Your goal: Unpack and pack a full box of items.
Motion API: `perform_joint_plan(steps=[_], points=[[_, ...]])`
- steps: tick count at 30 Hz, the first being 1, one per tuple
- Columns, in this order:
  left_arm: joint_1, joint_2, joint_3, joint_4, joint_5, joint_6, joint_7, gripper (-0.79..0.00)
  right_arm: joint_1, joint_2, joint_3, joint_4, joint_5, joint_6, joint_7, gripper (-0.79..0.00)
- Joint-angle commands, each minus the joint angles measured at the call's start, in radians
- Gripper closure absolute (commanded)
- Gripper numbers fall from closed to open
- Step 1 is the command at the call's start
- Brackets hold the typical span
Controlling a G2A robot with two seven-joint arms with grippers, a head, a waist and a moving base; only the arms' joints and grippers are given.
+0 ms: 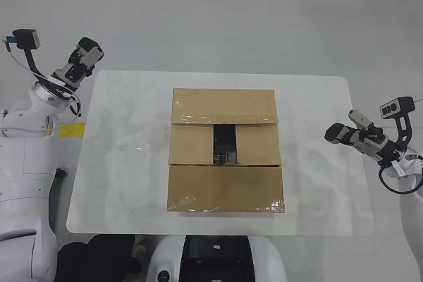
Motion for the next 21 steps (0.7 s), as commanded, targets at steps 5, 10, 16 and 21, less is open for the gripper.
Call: perform_joint_plan(steps=[5,10,16,21], points=[[0.000,0.000,0.000,0.000,0.000,0.000,0.000,-0.785,0.000,0.000,0.000,0.000,0.000,0.000,0.000,-0.785],[0.018,-0.003,0.015,-0.027,-0.056,0.023,-0.010,-0.785,0.000,0.000,0.000,0.000,0.000,0.000,0.000,-0.785],[0.039,0.005,0.043,-0.098,-0.321,0.200,-0.256,-0.785,0.000,0.000,0.000,0.000,0.000,0.000,0.000,-0.785],[0.015,0.005,0.100,-0.088,-0.529,0.404,-0.526,-0.785,0.000,0.000,0.000,0.000,0.000,0.000,0.000,-0.785]])
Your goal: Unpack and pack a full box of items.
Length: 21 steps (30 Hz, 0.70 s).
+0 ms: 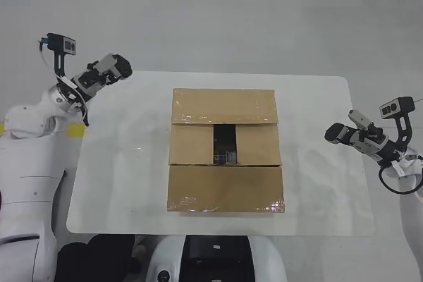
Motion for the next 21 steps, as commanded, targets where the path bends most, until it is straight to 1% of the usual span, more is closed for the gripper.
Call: perform_joint_plan(steps=[1,3,7,9,21], points=[[-0.012,-0.002,0.027,0.018,-0.061,0.095,-0.099,-0.785,0.000,0.000,0.000,0.000,0.000,0.000,0.000,-0.785],[-0.022,-0.004,0.051,0.031,-0.083,0.150,-0.154,-0.785,0.000,0.000,0.000,0.000,0.000,0.000,0.000,-0.785],[-0.027,-0.008,0.074,0.047,-0.180,0.206,-0.268,-0.785,0.000,0.000,0.000,0.000,0.000,0.000,0.000,-0.785],[-0.033,-0.008,0.076,0.064,-0.197,0.236,-0.263,-0.785,0.000,0.000,0.000,0.000,0.000,0.000,0.000,-0.785],[-0.033,-0.008,0.076,0.064,-0.197,0.236,-0.263,-0.785,0.000,0.000,0.000,0.000,0.000,0.000,0.000,-0.785]])
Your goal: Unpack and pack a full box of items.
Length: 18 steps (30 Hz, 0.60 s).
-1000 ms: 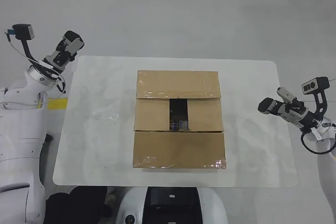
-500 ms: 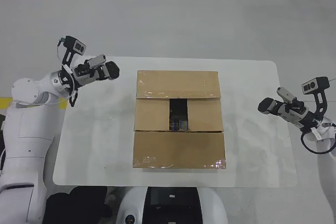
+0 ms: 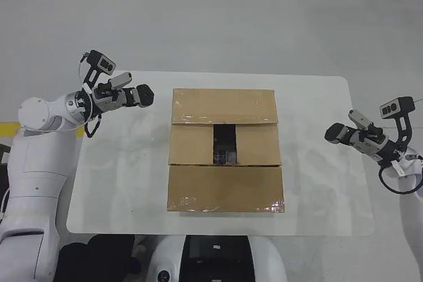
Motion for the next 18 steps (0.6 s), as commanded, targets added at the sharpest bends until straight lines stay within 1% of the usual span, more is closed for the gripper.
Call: perform_joint_plan(steps=[1,6,8,11,15,18], points=[[0.000,0.000,0.000,0.000,0.000,0.000,0.000,-0.785,0.000,0.000,0.000,0.000,0.000,0.000,0.000,-0.785],[0.004,0.000,0.002,-0.004,-0.004,0.006,0.003,-0.785,0.000,0.000,0.000,0.000,0.000,0.000,0.000,-0.785],[0.023,-0.002,0.009,-0.033,-0.025,0.044,0.005,-0.785,0.000,0.000,0.000,0.000,0.000,0.000,0.000,-0.785],[0.040,0.001,0.028,-0.069,-0.011,0.110,-0.027,-0.785,0.000,0.000,0.000,0.000,0.000,0.000,0.000,-0.785],[0.054,0.001,0.042,-0.094,-0.063,0.178,-0.090,-0.785,0.000,0.000,0.000,0.000,0.000,0.000,0.000,-0.785],[0.061,0.003,0.056,-0.117,-0.061,0.212,-0.134,-0.785,0.000,0.000,0.000,0.000,0.000,0.000,0.000,-0.785]])
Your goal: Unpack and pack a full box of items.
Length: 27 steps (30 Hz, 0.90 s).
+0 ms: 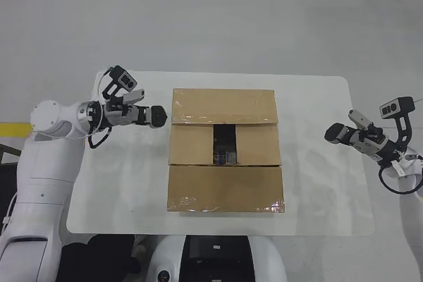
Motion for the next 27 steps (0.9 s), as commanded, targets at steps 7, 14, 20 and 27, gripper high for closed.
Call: perform_joint_plan(steps=[7,14,20,27], points=[[0.040,0.004,0.081,-0.077,0.032,0.077,-0.038,-0.785,0.000,0.000,0.000,0.000,0.000,0.000,0.000,-0.785],[0.048,0.013,0.108,-0.051,0.035,0.101,-0.038,-0.785,0.000,0.000,0.000,0.000,0.000,0.000,0.000,-0.785],[0.038,0.018,0.104,-0.012,0.064,0.104,-0.016,-0.785,0.000,0.000,0.000,0.000,0.000,0.000,0.000,-0.785],[0.004,0.005,0.146,0.027,0.051,0.091,0.016,-0.785,0.000,0.000,0.000,0.000,0.000,0.000,0.000,-0.785]])
